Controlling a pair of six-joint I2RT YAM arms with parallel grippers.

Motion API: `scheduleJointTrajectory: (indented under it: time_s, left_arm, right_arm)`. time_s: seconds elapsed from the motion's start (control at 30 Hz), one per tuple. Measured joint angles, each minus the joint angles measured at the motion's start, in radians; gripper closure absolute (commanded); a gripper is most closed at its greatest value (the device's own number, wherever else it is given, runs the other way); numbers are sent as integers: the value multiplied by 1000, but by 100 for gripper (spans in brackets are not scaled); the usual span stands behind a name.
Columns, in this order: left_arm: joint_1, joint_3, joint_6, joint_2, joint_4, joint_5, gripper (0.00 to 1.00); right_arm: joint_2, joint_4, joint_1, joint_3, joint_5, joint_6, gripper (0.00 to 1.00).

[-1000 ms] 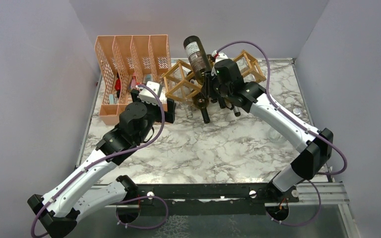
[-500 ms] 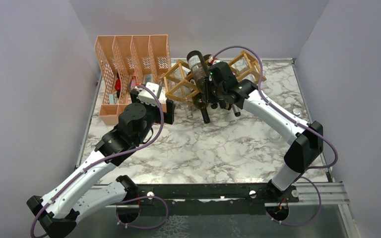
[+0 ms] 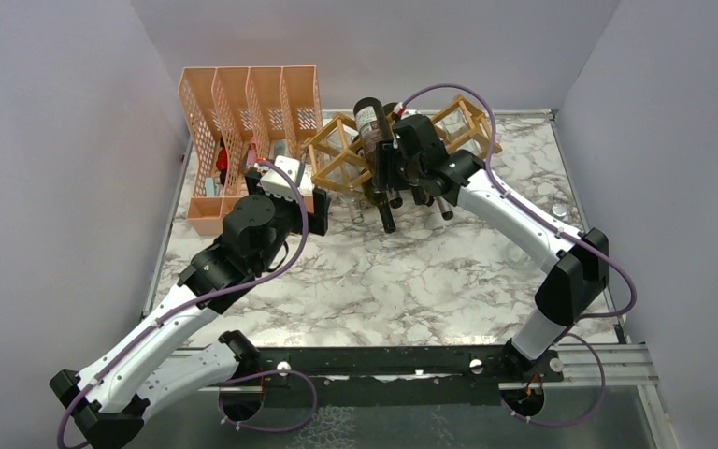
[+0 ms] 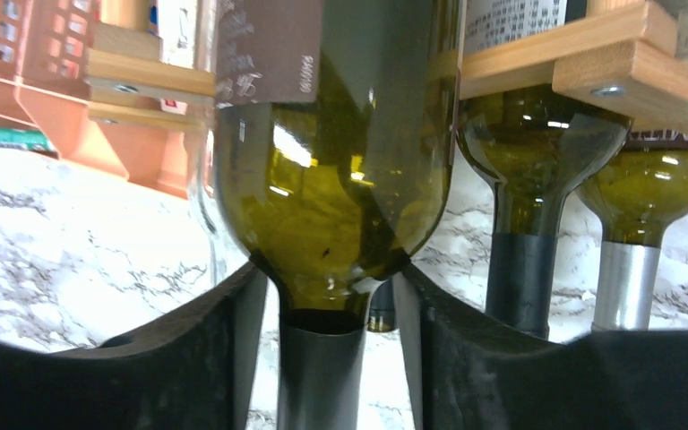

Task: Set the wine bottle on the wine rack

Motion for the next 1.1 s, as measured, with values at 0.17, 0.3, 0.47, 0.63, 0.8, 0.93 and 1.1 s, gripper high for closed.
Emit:
scheduleJointTrajectory:
  time_s: [0.17, 0.3, 0.47, 0.63, 0.8, 0.93, 1.1]
  left_arm:
    - [0, 0, 0, -5, -2, 6, 1]
    - [0, 0, 0, -8, -3, 8, 1]
    - [0, 0, 0, -13, -3, 15, 1]
    - [0, 0, 1, -7, -7, 28, 1]
    - [0, 0, 8, 23, -20, 42, 1]
    - [0, 0, 11, 45, -24, 62, 1]
    - [0, 0, 11, 68, -24, 70, 1]
  right_arm:
    - [-26, 24, 0, -10, 1, -1, 35]
    - [-59, 31, 0, -20, 4, -9, 33]
    - [-167, 38, 0, -62, 37, -47, 29]
    - [-338, 45, -6, -130, 147, -103, 26]
    - [-449, 46, -44, -186, 293, -151, 20]
    - [-531, 60, -140, -293, 397, -189, 18]
    - [-583, 61, -340, -369, 435, -198, 18]
